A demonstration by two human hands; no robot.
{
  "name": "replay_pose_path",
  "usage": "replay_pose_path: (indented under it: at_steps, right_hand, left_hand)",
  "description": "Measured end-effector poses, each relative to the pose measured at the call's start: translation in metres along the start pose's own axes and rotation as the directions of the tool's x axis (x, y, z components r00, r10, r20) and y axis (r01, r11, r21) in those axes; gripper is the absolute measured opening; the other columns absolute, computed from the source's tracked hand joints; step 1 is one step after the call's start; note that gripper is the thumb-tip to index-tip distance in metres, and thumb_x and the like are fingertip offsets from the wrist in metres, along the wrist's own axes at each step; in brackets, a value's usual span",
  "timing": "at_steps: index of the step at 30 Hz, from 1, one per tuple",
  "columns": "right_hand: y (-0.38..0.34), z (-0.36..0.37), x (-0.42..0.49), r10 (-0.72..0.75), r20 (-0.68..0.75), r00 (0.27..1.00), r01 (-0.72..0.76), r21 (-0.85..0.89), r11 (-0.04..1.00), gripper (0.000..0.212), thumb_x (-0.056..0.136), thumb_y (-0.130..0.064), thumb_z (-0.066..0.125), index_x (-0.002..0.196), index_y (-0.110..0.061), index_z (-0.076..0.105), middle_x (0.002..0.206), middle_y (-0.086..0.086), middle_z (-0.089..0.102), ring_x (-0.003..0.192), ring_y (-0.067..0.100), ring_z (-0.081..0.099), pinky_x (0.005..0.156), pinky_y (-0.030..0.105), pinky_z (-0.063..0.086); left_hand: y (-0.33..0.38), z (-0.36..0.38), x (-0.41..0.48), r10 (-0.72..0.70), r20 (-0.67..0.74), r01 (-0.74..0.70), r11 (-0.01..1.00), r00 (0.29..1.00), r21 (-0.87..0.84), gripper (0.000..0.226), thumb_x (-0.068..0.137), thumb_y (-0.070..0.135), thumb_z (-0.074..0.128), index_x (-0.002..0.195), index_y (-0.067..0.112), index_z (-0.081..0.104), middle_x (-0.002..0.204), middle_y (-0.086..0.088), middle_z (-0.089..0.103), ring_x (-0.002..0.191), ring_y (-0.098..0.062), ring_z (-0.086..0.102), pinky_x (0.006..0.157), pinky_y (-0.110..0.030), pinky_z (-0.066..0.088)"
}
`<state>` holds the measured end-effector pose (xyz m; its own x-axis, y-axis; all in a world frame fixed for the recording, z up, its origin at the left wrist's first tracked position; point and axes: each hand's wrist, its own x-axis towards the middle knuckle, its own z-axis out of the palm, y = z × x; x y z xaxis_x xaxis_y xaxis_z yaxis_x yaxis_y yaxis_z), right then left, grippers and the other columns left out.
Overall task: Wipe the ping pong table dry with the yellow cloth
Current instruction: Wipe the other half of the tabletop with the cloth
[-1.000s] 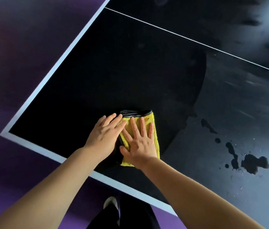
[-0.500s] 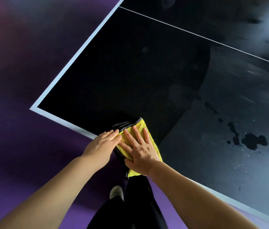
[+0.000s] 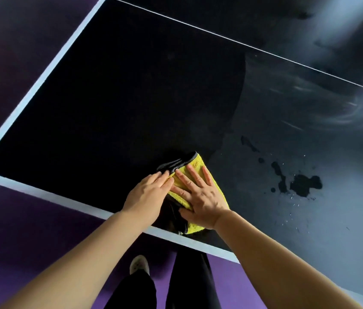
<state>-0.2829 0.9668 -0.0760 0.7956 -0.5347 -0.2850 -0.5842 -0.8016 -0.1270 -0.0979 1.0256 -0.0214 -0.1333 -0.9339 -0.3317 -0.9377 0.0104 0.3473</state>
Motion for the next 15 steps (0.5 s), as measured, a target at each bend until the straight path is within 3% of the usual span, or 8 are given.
replay_pose_path:
  at_steps: [6, 9, 15]
  right_hand:
    - [0.09, -0.015, 0.022, 0.054, -0.041, 0.998, -0.054, 0.001, 0.999, 0.075, 0.084, -0.055, 0.037, 0.154, -0.043, 0.013, 0.165, -0.003, 0.007, 0.152, 0.029, -0.004, 0.12, 0.055, -0.004]
    - [0.139, -0.028, 0.041, 0.099, -0.044, 0.994, -0.099, 0.01, 0.995, 0.075, 0.083, -0.057, 0.032, 0.153, -0.046, 0.01, 0.165, -0.003, 0.005, 0.152, 0.028, -0.006, 0.12, 0.054, -0.006]
    - [0.244, -0.057, 0.095, 0.181, -0.047, 0.982, -0.183, -0.045, 0.982, 0.075, 0.08, -0.063, 0.017, 0.153, -0.047, 0.006, 0.165, -0.004, 0.001, 0.151, 0.027, -0.01, 0.12, 0.053, -0.007]
  left_hand:
    - [0.03, -0.012, 0.09, -0.034, -0.044, 0.035, 0.999, 0.998, 0.012, 0.068, 0.093, 0.002, 0.041, 0.151, 0.021, 0.01, 0.159, 0.001, 0.001, 0.145, -0.015, 0.004, 0.116, -0.029, 0.001]
    - [0.046, -0.017, 0.132, -0.088, -0.064, 0.092, 0.993, 0.994, 0.069, 0.073, 0.095, 0.016, 0.048, 0.151, 0.015, 0.001, 0.159, -0.005, 0.001, 0.146, -0.018, 0.005, 0.118, -0.032, 0.004]
    - [0.077, -0.036, 0.211, -0.175, -0.081, 0.185, 0.971, 0.981, 0.15, 0.081, 0.092, 0.039, 0.053, 0.151, 0.012, 0.006, 0.158, -0.008, 0.007, 0.145, -0.021, 0.01, 0.117, -0.035, 0.008]
